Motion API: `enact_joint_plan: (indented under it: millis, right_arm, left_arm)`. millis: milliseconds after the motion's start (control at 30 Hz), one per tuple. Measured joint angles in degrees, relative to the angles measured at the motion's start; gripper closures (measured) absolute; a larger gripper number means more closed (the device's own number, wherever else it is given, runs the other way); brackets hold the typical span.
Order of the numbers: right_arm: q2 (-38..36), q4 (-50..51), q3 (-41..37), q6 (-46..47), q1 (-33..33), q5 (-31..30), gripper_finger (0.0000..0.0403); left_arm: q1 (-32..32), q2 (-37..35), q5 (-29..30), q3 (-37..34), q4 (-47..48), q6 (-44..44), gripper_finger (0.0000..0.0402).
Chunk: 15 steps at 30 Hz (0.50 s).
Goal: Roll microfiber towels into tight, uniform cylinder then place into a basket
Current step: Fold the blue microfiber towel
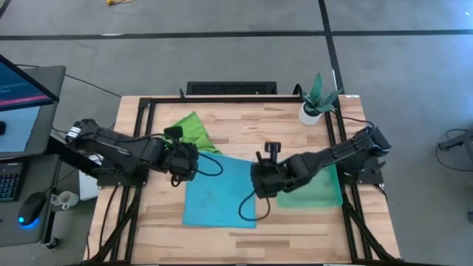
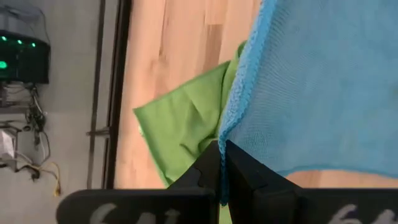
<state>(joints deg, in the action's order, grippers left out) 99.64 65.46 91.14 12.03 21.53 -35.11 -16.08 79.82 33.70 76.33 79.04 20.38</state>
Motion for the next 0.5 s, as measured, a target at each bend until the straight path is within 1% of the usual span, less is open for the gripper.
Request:
enact_joint_plan:
  millis: [100, 200, 333, 500]
  right_arm:
    - [0.03, -0.58, -1.44, 0.02, -1.52, 0.06, 0.0403]
    - [-0.01, -3.86, -3.28, 0.02, -3.02, 0.36, 0.0403]
    - [-0.01, -7.94, -6.16, -0.26, -4.78, 2.54, 0.0403]
    - [0.05, -11.1, -9.18, 0.24, -5.07, 4.25, 0.0403]
  left_arm:
    - [0.64, -0.06, 0.06, -1.98, -2.42, -0.65, 0.0401]
    - [1.16, -0.01, 0.02, -5.89, -6.26, -1.79, 0.0401]
    - [1.56, 0.03, -0.02, -11.51, -11.84, -3.4, 0.0401]
    - [1.62, 0.01, 1.54, -15.37, -13.99, -2.59, 0.0401]
